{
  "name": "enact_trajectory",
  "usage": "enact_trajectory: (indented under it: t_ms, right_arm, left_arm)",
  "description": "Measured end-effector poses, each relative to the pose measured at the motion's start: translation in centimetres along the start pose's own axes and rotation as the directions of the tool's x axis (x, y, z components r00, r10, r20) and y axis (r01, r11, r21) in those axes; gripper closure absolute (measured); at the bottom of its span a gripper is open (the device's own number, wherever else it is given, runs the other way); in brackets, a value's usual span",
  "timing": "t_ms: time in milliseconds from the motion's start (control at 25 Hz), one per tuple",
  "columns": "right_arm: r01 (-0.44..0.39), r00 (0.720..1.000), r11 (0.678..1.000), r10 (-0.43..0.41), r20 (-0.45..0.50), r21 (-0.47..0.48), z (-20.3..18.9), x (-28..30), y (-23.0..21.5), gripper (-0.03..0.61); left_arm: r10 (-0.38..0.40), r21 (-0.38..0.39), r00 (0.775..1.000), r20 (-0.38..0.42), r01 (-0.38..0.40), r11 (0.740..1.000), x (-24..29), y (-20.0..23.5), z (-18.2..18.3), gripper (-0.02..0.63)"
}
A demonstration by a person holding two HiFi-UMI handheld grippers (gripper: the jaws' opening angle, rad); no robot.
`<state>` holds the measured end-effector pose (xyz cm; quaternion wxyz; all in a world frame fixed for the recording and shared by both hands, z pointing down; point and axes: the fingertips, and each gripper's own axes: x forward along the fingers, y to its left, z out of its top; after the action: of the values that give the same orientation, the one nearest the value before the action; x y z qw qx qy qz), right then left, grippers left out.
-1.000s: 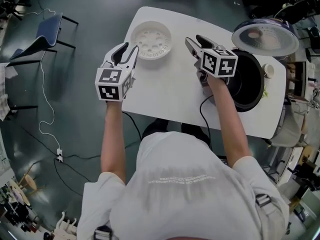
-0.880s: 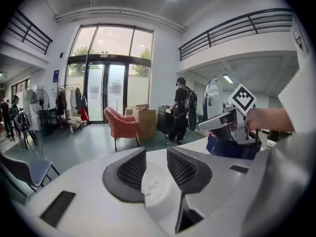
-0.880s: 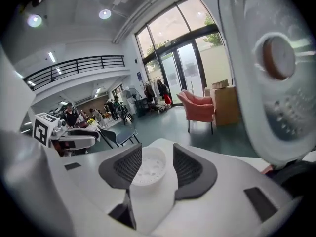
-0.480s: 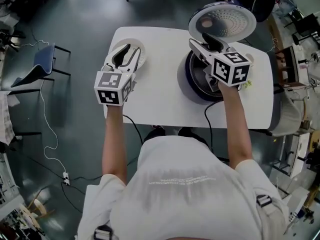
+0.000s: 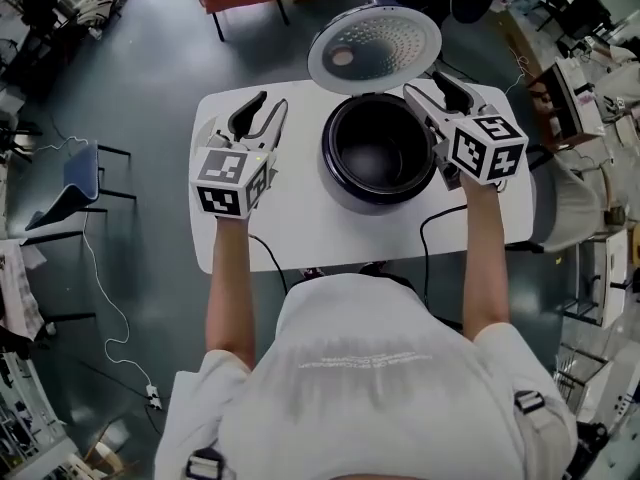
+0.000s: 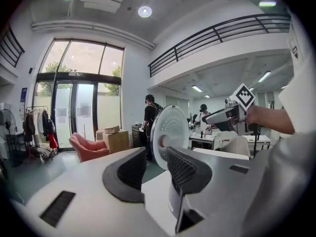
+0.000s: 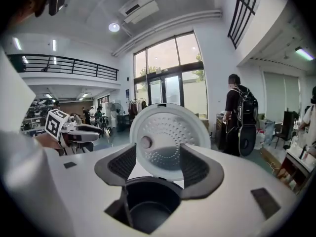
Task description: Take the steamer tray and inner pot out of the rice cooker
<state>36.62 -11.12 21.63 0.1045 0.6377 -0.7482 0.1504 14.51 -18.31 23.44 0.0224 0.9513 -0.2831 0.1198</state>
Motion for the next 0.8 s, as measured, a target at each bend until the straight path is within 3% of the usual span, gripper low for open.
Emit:
enact_trajectory:
  t_ms: [440,640,800]
  right_arm:
    - [0.147,0.988,0.989,-0.148,0.040,0.024,0.2,-7.0,-7.3,0.288]
    - [0.148,0.989,0.989,-0.149,0.025,0.029,-0.9,-7.9,-8.6,0.288]
    - [0.136,0.991,0.989,-0.135,-0.015,0.055,-2.7,-7.5,-9.0,0.288]
  left_arm:
    - [-0.122,0.056,0.991,0.051,0.119,0.991,5.2,-5.6,4.1,0.469]
    - [-0.146,0.069,0.988,0.049,0.142,0.987,6.8,-7.3,4.6,0.469]
    - [-0.148,0.065,0.989,0.009,0.147,0.987,7.6,-8.1,3.1,0.469]
